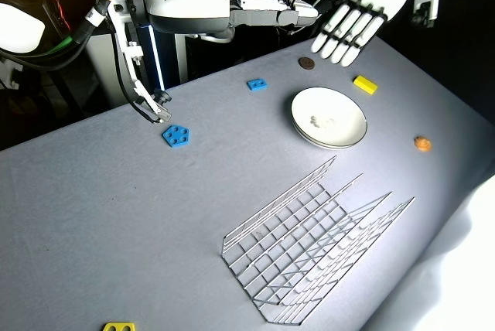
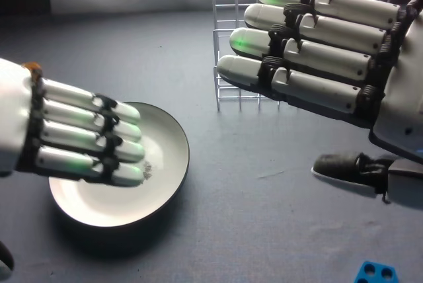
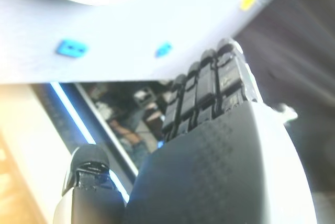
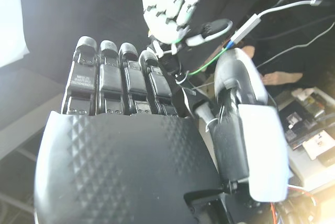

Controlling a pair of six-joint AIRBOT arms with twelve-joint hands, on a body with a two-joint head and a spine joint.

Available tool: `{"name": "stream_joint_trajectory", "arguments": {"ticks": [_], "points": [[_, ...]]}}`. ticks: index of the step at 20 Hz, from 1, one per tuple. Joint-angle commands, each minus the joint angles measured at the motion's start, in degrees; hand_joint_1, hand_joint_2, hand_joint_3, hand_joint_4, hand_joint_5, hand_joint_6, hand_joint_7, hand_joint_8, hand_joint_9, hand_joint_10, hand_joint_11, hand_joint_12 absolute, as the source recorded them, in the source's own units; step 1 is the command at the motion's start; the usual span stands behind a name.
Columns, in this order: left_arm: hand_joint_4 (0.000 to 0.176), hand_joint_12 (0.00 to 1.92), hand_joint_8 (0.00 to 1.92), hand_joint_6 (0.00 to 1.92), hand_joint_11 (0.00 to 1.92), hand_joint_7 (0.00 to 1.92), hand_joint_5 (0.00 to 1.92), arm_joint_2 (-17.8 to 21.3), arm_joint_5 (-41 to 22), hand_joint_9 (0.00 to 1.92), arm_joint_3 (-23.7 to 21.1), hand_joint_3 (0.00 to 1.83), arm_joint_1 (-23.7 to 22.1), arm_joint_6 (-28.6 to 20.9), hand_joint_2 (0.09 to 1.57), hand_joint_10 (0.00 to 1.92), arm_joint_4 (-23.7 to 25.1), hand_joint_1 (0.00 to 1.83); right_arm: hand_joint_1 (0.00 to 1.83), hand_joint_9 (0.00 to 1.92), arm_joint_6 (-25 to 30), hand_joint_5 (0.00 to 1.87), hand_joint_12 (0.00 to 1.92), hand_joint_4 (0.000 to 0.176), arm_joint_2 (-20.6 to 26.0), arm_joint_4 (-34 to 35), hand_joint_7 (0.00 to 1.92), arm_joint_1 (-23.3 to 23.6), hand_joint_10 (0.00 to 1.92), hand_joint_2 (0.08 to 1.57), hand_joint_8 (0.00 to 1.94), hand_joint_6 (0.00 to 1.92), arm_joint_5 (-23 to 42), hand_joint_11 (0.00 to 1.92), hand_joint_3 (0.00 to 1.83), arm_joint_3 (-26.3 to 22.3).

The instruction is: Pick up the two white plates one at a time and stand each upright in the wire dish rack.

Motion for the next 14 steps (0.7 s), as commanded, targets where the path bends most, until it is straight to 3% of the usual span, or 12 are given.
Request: {"name": "stream_joint_trajectory", "arguments": {"ticks": [1,2,8,12,14], "points": [[0.0,0.0,0.0,0.0,0.01,0.0,0.0,-0.11,1.58,0.0,-0.04,0.03,0.63,-0.13,1.08,0.0,-5.63,0.0,1.11,0.0,-0.13,0.0,0.0,0.0,-0.03,0.82,0.0,0.74,0.0,1.13,0.0,0.0,6.29,0.0,0.0,-0.24],[0.0,0.0,0.0,0.0,0.0,0.0,0.0,-0.43,2.42,0.0,-0.04,0.03,1.5,-0.13,1.08,0.0,-5.86,0.0,1.17,0.0,-0.13,0.0,0.0,0.0,-0.03,0.82,0.0,0.74,0.0,1.12,0.0,0.0,6.13,0.0,0.0,-0.23],[0.0,0.01,0.0,0.0,0.02,0.0,0.0,-4.02,8.99,0.0,2.74,0.02,8.99,-0.14,1.07,0.0,-9.56,0.0,1.17,0.0,-0.12,0.0,0.0,0.0,-0.62,3.94,0.0,0.37,0.0,1.1,0.0,0.0,5.97,0.0,0.0,0.21],[0.0,0.0,0.0,0.0,0.01,0.0,0.0,-5.76,12.61,0.0,4.32,0.02,12.16,-0.14,1.08,0.0,-9.83,0.0,1.13,0.0,-7.62,0.0,0.0,0.0,-5.38,6.38,0.0,-3.04,0.0,1.06,0.0,0.0,9.05,0.0,0.0,2.29],[0.0,0.01,0.0,0.0,0.02,0.0,0.0,-6.14,11.42,0.0,5.05,0.01,12.78,0.07,1.07,0.0,-9.99,0.0,1.15,0.0,-8.16,0.0,0.0,0.0,-6.69,6.65,0.0,-3.89,0.0,1.06,0.0,0.0,11.53,0.0,0.0,3.26]]}}
